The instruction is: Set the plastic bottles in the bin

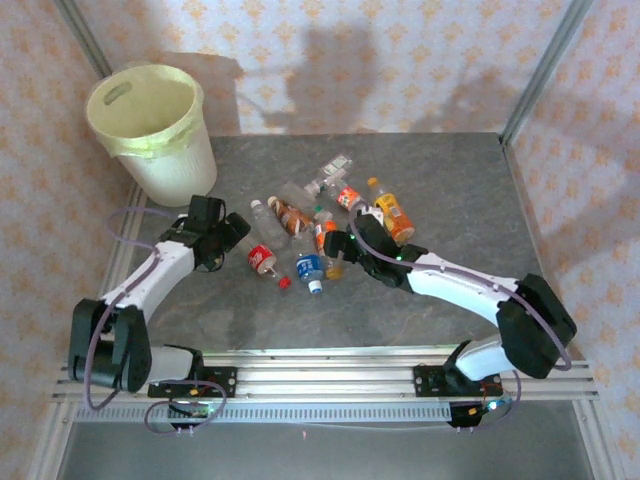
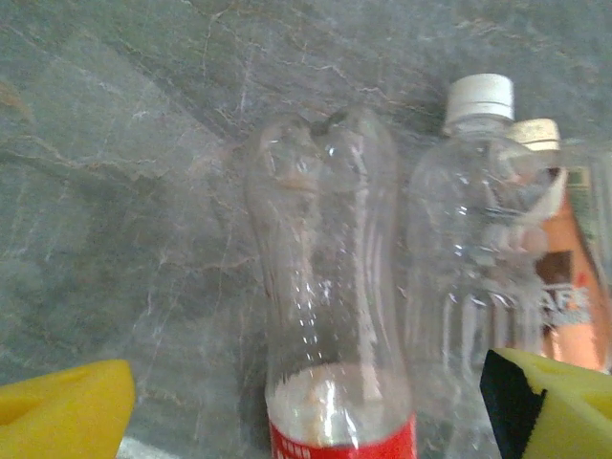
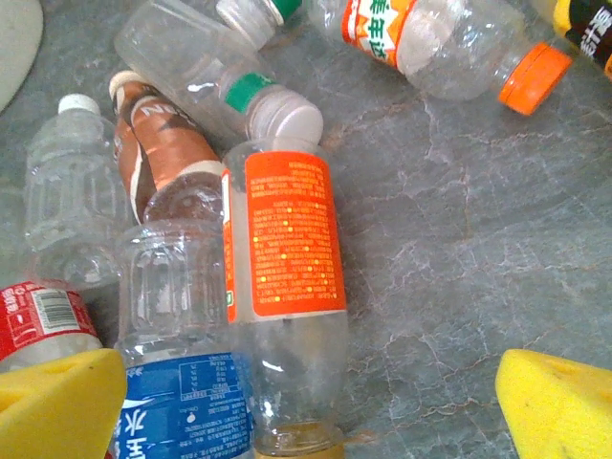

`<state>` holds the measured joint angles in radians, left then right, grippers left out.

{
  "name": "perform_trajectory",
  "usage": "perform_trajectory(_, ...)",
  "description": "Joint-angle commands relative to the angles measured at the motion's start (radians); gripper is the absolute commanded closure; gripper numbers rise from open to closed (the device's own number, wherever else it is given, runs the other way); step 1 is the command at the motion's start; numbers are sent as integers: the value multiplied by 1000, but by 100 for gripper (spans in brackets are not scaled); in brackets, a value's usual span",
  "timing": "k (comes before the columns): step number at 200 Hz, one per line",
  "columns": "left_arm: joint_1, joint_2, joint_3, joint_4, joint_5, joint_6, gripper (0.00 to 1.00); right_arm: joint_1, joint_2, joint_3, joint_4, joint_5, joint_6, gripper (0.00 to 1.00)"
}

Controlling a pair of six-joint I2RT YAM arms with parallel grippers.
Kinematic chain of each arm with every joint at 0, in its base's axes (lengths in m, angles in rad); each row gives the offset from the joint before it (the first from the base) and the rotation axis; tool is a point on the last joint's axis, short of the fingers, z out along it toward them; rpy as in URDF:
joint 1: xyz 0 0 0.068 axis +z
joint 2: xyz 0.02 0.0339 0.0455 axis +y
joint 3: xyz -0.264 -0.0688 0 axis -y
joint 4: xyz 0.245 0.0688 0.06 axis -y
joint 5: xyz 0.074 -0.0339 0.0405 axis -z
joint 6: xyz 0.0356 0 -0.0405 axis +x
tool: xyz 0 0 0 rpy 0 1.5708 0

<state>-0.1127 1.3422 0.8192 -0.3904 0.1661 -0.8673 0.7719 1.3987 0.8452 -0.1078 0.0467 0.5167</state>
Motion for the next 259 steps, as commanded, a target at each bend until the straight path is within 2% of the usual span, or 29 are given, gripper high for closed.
perform_trajectory(1, -6, 41, 18, 79, -62, -31, 6, 4, -36, -20, -25, 56, 9, 1)
perform_trajectory(45, -8, 203, 58, 178, 14, -19, 13, 4, -53, -29, -30, 65, 2, 1)
perform_trajectory(72, -11, 269, 60, 197, -22, -11, 16, 4, -67, -35, -33, 80, -1, 1)
perform_trajectory(125, -11, 362, 55, 238, -19, 18, 26, 4, -75, -35, -22, 82, -25, 1)
perform_trajectory(147, -11, 385, 45, 267, -7, 22, 35, 4, -85, -24, -30, 97, -42, 1)
perform_trajectory(202, -11, 325, 44, 263, -16, 77, 50, 4, -150, 3, -45, 144, -101, 1)
perform_trajectory(259, -11, 99, 66, 171, -66, 189, 60, 4, -262, -32, -3, 211, -126, 1)
